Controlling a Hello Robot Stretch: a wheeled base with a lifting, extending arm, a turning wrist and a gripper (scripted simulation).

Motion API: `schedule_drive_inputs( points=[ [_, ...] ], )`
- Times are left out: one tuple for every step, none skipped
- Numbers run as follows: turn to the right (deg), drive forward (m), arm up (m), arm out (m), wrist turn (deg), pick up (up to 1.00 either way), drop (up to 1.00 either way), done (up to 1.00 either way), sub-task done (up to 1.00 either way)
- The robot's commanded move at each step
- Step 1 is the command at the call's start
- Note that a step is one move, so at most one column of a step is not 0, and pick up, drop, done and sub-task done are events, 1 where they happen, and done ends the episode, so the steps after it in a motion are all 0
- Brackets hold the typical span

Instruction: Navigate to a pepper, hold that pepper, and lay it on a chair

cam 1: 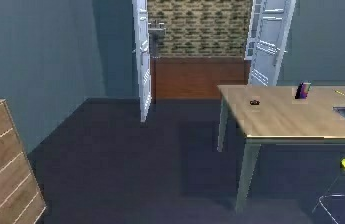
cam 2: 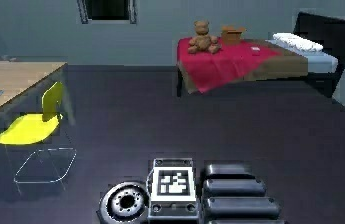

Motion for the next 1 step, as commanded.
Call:
schedule_drive_inputs(
  points=[
    [0.0, 0.75, 0.0, 0.0, 0.0, 0.0, 0.0, 0.0, 0.0]
  ],
)
